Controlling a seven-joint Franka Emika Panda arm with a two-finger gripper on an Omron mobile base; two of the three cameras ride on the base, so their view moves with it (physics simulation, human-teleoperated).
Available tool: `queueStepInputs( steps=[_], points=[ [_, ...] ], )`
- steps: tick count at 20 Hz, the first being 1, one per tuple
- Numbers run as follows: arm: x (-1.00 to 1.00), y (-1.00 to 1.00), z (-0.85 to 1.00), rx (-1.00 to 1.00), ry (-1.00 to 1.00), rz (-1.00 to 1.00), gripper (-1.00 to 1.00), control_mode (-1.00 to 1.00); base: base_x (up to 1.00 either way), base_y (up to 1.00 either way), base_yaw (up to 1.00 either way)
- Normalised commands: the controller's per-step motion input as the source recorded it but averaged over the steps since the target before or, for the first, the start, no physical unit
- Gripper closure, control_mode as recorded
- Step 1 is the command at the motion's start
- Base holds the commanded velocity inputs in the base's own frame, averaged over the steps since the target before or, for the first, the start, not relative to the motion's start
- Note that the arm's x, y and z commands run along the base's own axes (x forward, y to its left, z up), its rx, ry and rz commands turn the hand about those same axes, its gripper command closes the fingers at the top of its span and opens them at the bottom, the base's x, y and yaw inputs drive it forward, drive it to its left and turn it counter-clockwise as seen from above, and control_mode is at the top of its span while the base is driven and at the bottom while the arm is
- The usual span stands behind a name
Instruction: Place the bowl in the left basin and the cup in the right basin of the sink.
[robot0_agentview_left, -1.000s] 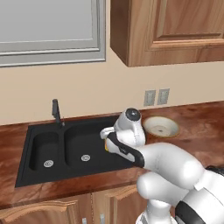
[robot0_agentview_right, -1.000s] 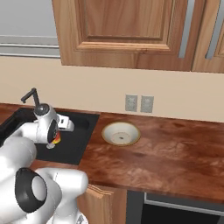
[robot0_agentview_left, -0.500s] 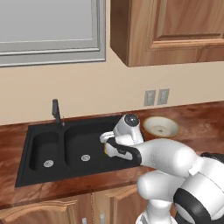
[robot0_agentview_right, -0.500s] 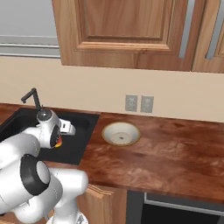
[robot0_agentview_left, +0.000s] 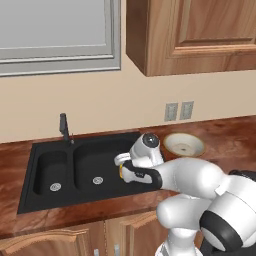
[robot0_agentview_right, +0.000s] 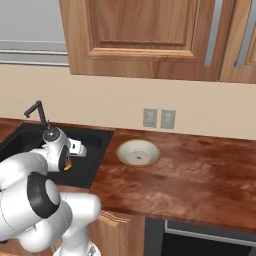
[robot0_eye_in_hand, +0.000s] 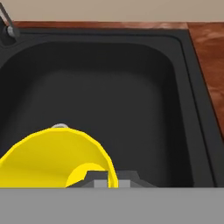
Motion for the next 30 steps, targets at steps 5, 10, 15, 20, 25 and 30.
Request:
queueStepInputs(
  steps=[5,10,15,20,25,30],
  points=[
    [0.00,0.00,-0.07,0.00,0.00,0.00,1.00,-1.00,0.00,0.00,0.00],
    [0.00,0.02,-0.13,0.00,0.00,0.00,1.00,-1.00,0.00,0.00,0.00],
    [0.00,0.04,-0.13,0.00,0.00,0.00,1.00,-1.00,0.00,0.00,0.00],
    [0.00,0.04,-0.11,0.00,0.00,0.00,1.00,-1.00,0.00,0.00,0.00],
    [0.00,0.03,-0.12,0.00,0.00,0.00,1.00,-1.00,0.00,0.00,0.00],
    [0.00,0.03,-0.13,0.00,0.00,0.00,1.00,-1.00,0.00,0.00,0.00]
  ],
)
